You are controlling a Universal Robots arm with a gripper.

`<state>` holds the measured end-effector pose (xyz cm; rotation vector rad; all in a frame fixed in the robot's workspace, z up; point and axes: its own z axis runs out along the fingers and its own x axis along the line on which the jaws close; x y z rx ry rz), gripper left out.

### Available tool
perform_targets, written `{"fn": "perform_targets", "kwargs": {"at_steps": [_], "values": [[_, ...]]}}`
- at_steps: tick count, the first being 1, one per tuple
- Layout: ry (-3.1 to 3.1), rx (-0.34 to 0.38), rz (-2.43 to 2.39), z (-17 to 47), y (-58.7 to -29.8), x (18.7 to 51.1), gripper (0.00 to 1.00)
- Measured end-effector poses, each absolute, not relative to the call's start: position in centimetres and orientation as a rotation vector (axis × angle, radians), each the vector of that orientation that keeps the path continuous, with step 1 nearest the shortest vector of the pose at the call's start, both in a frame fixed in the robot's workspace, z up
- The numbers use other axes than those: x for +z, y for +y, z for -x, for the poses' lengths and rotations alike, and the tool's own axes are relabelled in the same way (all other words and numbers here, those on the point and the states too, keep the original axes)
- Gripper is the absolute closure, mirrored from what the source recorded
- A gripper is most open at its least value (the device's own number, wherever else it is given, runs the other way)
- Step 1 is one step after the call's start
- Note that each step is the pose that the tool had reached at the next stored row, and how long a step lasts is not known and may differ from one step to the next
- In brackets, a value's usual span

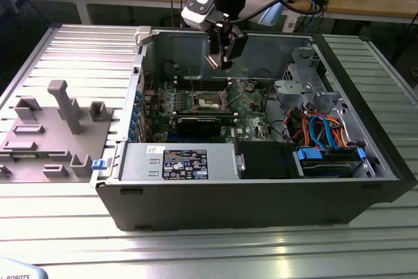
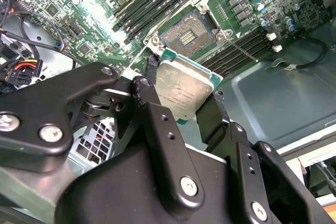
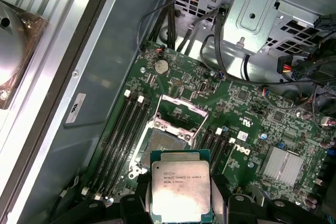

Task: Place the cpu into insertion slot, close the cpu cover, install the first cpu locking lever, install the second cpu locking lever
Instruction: 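Place the cpu into insertion slot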

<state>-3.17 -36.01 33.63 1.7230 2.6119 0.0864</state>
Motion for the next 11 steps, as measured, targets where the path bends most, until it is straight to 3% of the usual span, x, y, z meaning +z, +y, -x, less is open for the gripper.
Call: {"fn": "perform_targets", "kwargs": {"at_steps": [11], "values": [[2.606, 0.086, -1.732, 3.17, -36.01, 33.63, 0.46]]}}
